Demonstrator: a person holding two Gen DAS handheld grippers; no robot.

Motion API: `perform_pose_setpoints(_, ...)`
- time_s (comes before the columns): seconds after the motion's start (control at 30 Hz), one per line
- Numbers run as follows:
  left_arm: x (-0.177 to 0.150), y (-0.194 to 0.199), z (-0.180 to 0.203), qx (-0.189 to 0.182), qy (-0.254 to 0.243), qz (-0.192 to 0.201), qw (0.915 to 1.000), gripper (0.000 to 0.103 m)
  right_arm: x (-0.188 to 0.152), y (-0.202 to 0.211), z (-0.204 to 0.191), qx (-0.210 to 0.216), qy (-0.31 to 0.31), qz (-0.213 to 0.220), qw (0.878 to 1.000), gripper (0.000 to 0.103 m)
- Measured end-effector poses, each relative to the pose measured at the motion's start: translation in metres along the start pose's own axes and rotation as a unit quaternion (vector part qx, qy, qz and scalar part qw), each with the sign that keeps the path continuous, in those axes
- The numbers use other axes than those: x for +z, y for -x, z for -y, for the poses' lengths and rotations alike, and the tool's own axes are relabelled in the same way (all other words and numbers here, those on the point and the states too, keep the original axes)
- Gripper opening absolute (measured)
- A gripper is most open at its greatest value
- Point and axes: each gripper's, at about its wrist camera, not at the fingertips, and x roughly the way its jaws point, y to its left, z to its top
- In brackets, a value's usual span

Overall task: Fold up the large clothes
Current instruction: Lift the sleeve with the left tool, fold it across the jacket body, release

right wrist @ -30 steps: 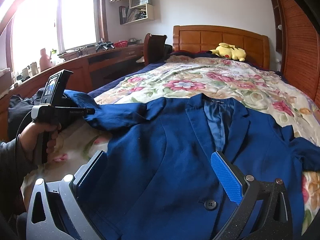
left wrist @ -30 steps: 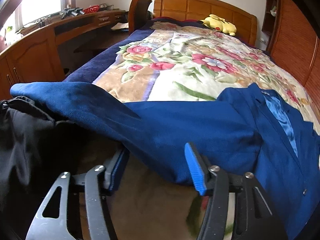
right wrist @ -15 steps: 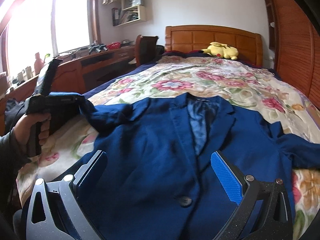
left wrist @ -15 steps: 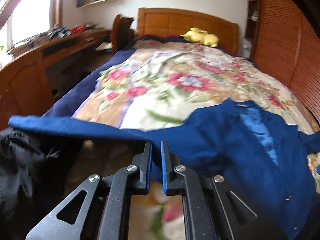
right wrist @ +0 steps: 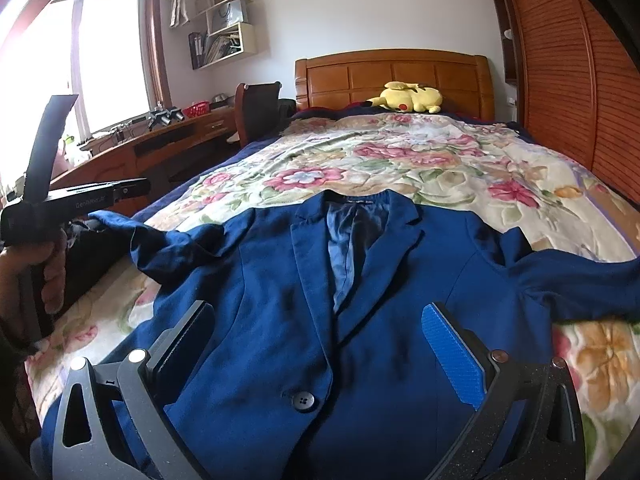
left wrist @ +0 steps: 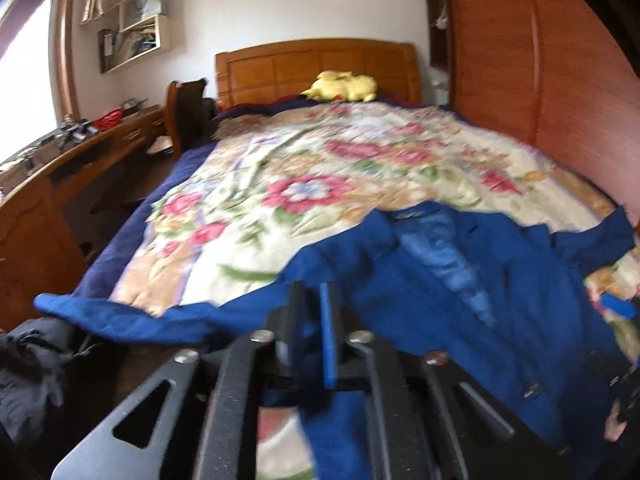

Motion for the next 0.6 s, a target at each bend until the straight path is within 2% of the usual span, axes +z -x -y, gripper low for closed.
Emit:
perform_pose_setpoints(0.03, -0.006, -0.002, -0.008, 0.012, -0.003, -0.008, 0.9999, 0.035, 0.000, 0.000, 0.000, 0.001, 0.001, -0.001, 1.000, 0.103)
perform_pose_setpoints(0.13, -0.018, -0.008, -0.033, 0.028, 0.015, -0.029, 0.9991, 0.063, 0.001, 0.000, 0.001, 0.003, 0.002, -0.002, 1.000, 0.103)
perform_pose_setpoints(0.17, -0.022, -0.010, -0.041, 0.030, 0.026, -0.035, 0.9986, 0.066, 0.002, 0.001, 0.002, 0.003, 0.002, -0.001, 1.000, 0.103)
perform_pose_setpoints(0.33, -0.036, -0.034, -0.071, 0.036, 0.078, -0.076, 0.9934, 0.067, 0.003, 0.001, 0.001, 0.003, 0.006, 0.000, 1.000, 0.103)
perform_pose_setpoints(0.53, -0.033, -0.068, -0.082, 0.019, 0.117, -0.096, 0.9883, 0.067, 0.001, -0.002, -0.001, -0.002, 0.014, -0.005, 1.000, 0.103)
perform_pose_setpoints(0.57, -0.031, -0.074, -0.085, 0.012, 0.126, -0.100, 0.9869, 0.065, 0.001, -0.003, -0.001, -0.003, 0.015, -0.005, 1.000, 0.103)
perform_pose_setpoints(0.6, -0.030, -0.077, -0.088, 0.009, 0.133, -0.100, 0.9860, 0.051, 0.001, -0.003, -0.001, -0.003, 0.016, -0.005, 1.000, 0.103)
